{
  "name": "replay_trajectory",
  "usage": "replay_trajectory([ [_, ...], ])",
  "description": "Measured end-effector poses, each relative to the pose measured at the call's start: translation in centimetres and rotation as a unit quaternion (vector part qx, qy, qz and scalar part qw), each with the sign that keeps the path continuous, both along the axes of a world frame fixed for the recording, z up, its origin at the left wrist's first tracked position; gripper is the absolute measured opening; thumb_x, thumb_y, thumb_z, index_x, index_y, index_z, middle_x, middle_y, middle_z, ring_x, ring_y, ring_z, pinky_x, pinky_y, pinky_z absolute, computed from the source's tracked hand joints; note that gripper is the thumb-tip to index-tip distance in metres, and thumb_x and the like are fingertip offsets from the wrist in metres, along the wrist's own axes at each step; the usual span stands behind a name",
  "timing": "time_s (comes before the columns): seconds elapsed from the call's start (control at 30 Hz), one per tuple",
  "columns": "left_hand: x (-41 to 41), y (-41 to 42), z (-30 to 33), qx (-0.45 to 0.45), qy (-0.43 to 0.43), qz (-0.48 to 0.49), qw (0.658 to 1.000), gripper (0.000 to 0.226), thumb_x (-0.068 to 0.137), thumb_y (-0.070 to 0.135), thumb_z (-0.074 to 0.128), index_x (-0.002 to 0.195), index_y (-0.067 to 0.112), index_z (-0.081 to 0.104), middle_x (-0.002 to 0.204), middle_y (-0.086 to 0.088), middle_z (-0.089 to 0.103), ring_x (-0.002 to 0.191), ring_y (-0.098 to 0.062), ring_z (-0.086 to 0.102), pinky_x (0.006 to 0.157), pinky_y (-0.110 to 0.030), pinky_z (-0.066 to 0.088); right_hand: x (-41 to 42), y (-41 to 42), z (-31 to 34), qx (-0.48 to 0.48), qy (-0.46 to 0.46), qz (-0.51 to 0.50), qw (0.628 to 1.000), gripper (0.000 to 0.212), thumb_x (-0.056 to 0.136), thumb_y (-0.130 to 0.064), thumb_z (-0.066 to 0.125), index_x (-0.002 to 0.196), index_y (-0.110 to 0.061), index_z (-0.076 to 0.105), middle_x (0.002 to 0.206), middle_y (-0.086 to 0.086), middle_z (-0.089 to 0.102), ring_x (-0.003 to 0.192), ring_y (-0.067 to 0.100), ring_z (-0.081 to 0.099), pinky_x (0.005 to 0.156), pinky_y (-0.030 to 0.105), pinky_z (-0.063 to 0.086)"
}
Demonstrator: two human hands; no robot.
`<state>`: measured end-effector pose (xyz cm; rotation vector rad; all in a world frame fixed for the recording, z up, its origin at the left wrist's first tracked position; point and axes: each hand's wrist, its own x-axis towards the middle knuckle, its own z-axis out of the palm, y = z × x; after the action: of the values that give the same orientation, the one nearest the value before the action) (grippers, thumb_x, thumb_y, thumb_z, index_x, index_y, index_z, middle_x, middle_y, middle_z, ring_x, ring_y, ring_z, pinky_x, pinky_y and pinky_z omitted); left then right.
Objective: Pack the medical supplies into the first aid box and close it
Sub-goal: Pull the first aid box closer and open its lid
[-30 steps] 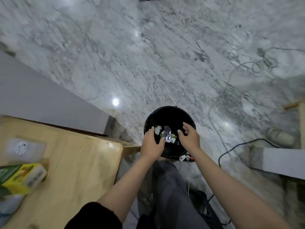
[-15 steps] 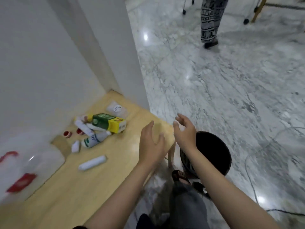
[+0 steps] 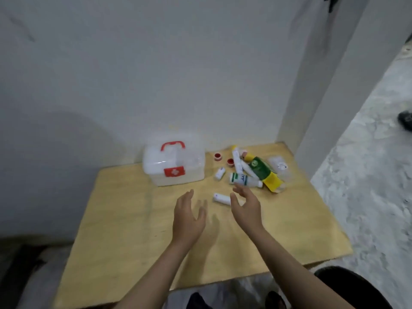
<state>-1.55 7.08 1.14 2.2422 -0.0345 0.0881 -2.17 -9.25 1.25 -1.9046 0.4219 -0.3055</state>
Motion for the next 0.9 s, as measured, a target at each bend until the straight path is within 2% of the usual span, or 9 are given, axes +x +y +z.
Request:
replay_trajectory([
  [0.2, 3.8, 4.8, 0.1, -0.005, -0.025, 0.099, 0.995, 0.059, 0.085, 0.024, 0.062, 0.139, 0.016, 0.042, 0.145, -0.010, 0.034, 0.135, -0.025, 0.034, 0.099, -0.025, 0.029, 5.5, 4.2, 0.8, -0.071, -0.065, 0.115, 0.989, 0.036, 0.088, -0.014, 0.060, 0.124, -0.014, 0.059, 0.124, 0.002, 0.062, 0.117, 0.016, 0.054, 0.099, 0.023, 0.038],
  [0.27, 5.4, 5.8, 0.0, 0.006, -0.058, 0.113, 0.992, 0.061, 0.083, 0.024, 0.064, 0.140, 0.017, 0.041, 0.148, -0.012, 0.030, 0.138, -0.026, 0.029, 0.099, -0.026, 0.029, 7.3, 5.1, 0.7, -0.109, -0.097, 0.128, 0.981, 0.038, 0.087, -0.013, 0.061, 0.124, -0.017, 0.059, 0.128, 0.004, 0.058, 0.122, 0.018, 0.049, 0.103, 0.029, 0.038],
  [0.37, 7.7, 7.0, -0.5, 0.009, -0.102, 0.121, 0.987, 0.069, 0.080, 0.024, 0.067, 0.142, 0.026, 0.036, 0.155, -0.008, 0.017, 0.142, -0.027, 0.017, 0.097, -0.028, 0.030, 9.7, 5.7, 0.0, -0.162, -0.129, 0.131, 0.970, 0.041, 0.086, -0.020, 0.062, 0.126, -0.027, 0.056, 0.142, 0.003, 0.043, 0.132, 0.020, 0.032, 0.108, 0.040, 0.031],
  [0.5, 10.5, 8.9, -2.2, 0.059, -0.177, 0.094, 0.978, 0.076, 0.075, 0.038, 0.070, 0.141, 0.037, 0.033, 0.158, 0.000, 0.010, 0.140, -0.023, 0.013, 0.106, -0.041, 0.023, 12.2, 5.8, -1.6, -0.218, -0.185, 0.154, 0.946, 0.045, 0.084, -0.029, 0.064, 0.127, -0.035, 0.056, 0.153, -0.001, 0.031, 0.133, 0.024, 0.024, 0.106, 0.037, 0.024],
  [0.6, 12.1, 10.1, -3.6, 0.070, -0.194, 0.097, 0.974, 0.079, 0.070, 0.046, 0.074, 0.137, 0.046, 0.034, 0.159, 0.004, 0.007, 0.141, -0.021, 0.008, 0.110, -0.048, 0.016, 13.3, 5.7, -2.9, -0.247, -0.210, 0.169, 0.931, 0.047, 0.083, -0.032, 0.066, 0.128, -0.038, 0.055, 0.154, -0.002, 0.028, 0.134, 0.024, 0.021, 0.107, 0.036, 0.022],
  [0.7, 13.2, 11.0, -4.8, 0.064, -0.207, 0.072, 0.974, 0.081, 0.068, 0.043, 0.077, 0.134, 0.054, 0.031, 0.158, 0.008, 0.009, 0.142, -0.022, 0.006, 0.111, -0.049, 0.018, 14.0, 5.8, -4.0, -0.256, -0.218, 0.186, 0.923, 0.050, 0.082, -0.031, 0.067, 0.130, -0.038, 0.052, 0.155, -0.002, 0.026, 0.138, 0.029, 0.019, 0.106, 0.038, 0.020],
  [0.77, 13.6, 11.1, -5.4, 0.051, -0.218, 0.060, 0.973, 0.082, 0.069, 0.038, 0.078, 0.133, 0.054, 0.030, 0.157, 0.008, 0.014, 0.142, -0.023, 0.009, 0.111, -0.047, 0.021, 14.3, 5.7, -4.5, -0.252, -0.230, 0.191, 0.920, 0.050, 0.083, -0.028, 0.068, 0.130, -0.036, 0.053, 0.155, -0.001, 0.027, 0.139, 0.029, 0.023, 0.105, 0.034, 0.018],
  [0.9, 13.8, 10.3, -5.7, 0.039, -0.263, 0.080, 0.961, 0.076, 0.069, 0.031, 0.080, 0.136, 0.034, 0.043, 0.153, 0.002, 0.028, 0.139, -0.025, 0.023, 0.105, -0.041, 0.032, 14.3, 5.8, -4.6, -0.248, -0.243, 0.177, 0.921, 0.047, 0.083, -0.022, 0.069, 0.127, -0.033, 0.057, 0.151, 0.000, 0.033, 0.134, 0.027, 0.031, 0.100, 0.029, 0.023],
])
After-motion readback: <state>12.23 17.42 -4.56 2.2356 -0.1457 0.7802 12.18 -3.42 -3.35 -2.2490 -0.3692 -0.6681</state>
